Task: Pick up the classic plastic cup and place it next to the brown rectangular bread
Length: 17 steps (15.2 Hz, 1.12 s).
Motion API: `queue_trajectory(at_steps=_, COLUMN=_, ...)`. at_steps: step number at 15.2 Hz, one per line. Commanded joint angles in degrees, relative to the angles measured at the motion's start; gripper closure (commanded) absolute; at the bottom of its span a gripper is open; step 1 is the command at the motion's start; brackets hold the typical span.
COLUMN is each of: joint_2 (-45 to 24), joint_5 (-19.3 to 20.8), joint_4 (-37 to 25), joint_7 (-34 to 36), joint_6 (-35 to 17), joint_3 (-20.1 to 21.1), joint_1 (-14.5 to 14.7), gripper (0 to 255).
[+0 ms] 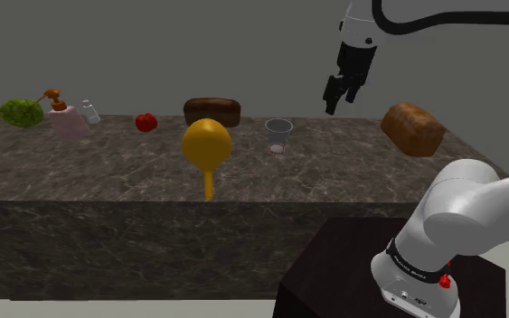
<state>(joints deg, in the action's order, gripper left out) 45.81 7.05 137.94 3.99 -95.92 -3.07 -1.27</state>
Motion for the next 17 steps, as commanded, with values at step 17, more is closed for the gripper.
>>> queue_trajectory(at_steps=17, joint_2=-31.8, joint_5=4.1, joint_4=-5.3, joint_7=0.9, joint_6=-27.3, joint_3=-1.5, joint_1=-0.5, gripper=0)
